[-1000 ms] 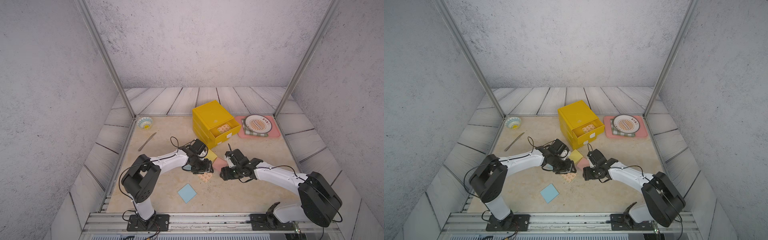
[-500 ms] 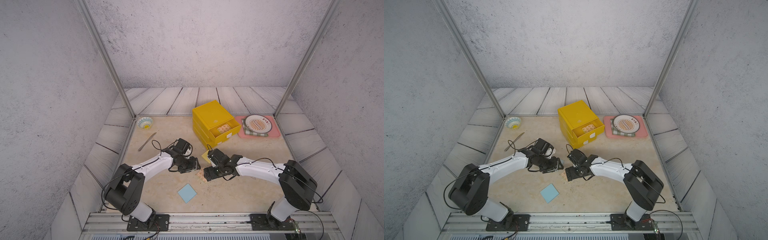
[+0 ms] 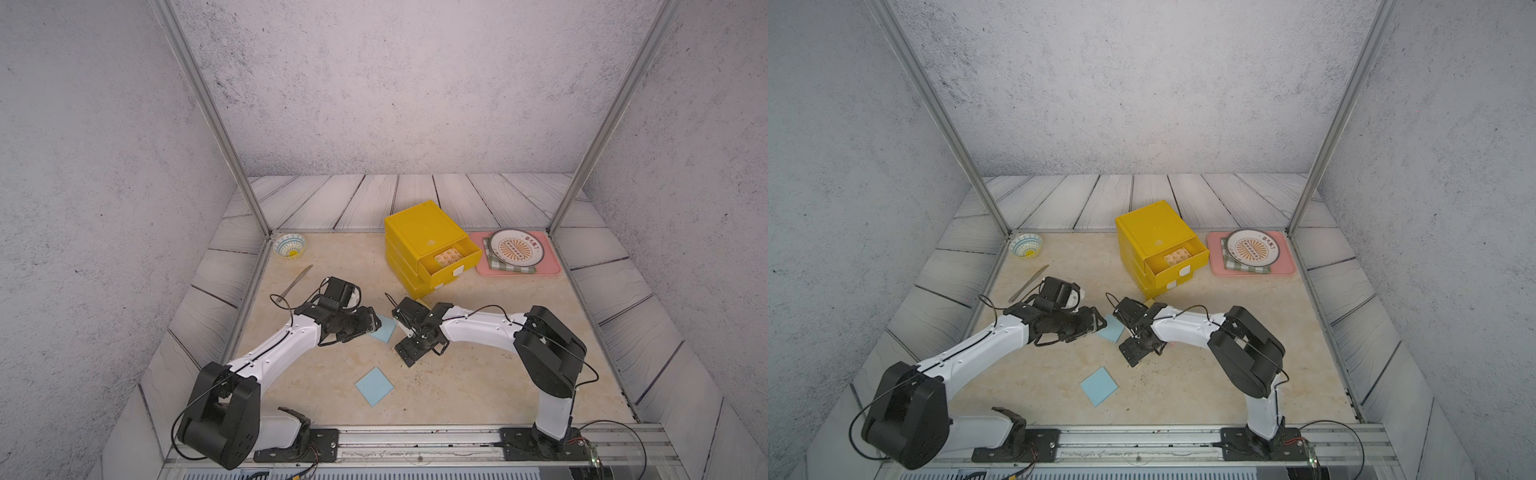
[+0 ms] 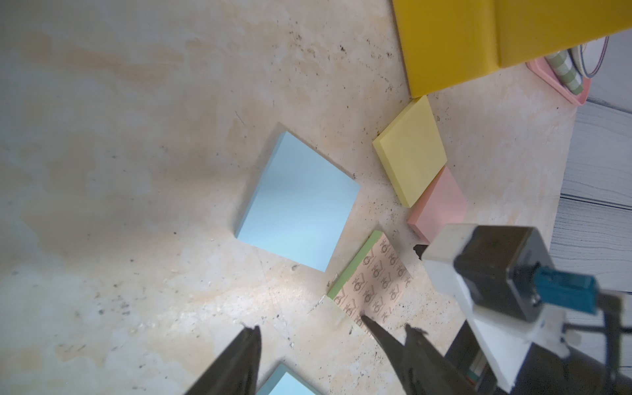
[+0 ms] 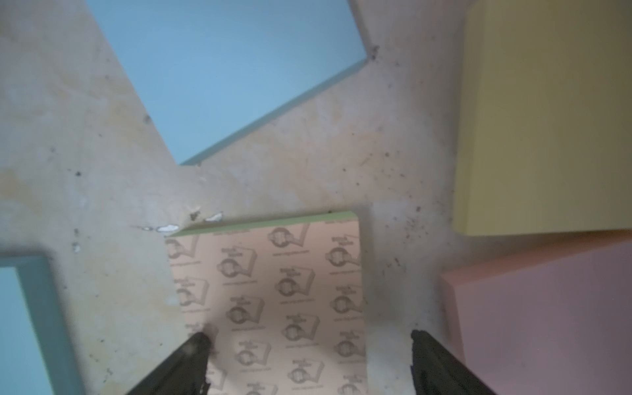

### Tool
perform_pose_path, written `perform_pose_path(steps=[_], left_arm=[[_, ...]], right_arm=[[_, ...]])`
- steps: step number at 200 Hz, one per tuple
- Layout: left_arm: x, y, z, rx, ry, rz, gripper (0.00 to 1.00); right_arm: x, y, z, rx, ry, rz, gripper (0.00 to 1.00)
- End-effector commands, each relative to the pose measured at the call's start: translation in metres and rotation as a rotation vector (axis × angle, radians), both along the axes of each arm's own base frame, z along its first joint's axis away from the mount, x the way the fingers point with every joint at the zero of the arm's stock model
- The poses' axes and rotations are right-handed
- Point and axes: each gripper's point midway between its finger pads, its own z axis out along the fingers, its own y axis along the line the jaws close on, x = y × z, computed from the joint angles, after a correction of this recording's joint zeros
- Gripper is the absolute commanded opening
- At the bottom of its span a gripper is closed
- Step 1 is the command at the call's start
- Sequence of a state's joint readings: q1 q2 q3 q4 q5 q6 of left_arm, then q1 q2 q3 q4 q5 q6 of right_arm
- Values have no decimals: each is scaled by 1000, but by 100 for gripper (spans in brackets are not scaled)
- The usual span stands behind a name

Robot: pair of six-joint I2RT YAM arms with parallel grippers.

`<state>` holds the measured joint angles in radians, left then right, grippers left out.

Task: Please put the sticky notes in the drawer by color
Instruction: Pick up the sticky notes from the center of the board.

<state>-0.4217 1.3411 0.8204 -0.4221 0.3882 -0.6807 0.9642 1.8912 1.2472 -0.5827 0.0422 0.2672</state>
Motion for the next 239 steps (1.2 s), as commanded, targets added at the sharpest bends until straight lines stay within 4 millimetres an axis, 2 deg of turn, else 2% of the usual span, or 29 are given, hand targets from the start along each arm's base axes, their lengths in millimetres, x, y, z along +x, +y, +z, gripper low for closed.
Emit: perform_pose_path(steps=[1, 18, 50, 81, 93, 108, 124, 139, 157, 174, 204, 239], left_arm=[[3, -3, 4, -16, 5, -8, 70], [3, -2, 5, -16, 3, -7, 70], [3, -3, 4, -15, 8, -16, 70], [6, -5, 12, -29, -9, -15, 70], [6, -3, 15, -19, -20, -10, 70], [6, 0, 17, -9, -29, -4, 70], [5, 1, 17, -8, -32, -4, 70], [5, 1, 17, -8, -30, -2, 70], [7, 1, 18, -10, -33, -3, 70], [8, 0, 17, -6, -31, -4, 70], [11, -2, 17, -10, -30, -8, 70], [16, -7, 21, -28, -34, -17, 70]], right_arm=[[-8, -9, -19, -105, 17, 42, 93], [-10, -10, -21, -116, 20, 46, 93], [-15, -2, -10, -41, 27, 35, 95], [-19, -7, -33, -93, 69, 47, 94], [-24, -5, -40, -88, 99, 53, 89], [-28, -4, -45, -76, 123, 55, 76], [-29, -3, -41, -65, 123, 55, 62], [-28, -6, -33, -67, 107, 49, 60], [-25, -10, -11, -55, 67, 34, 60], [-21, -13, 23, -27, 18, 20, 60], [-7, -22, 102, 16, -117, -15, 60], [21, -40, 191, 42, -247, -59, 61]])
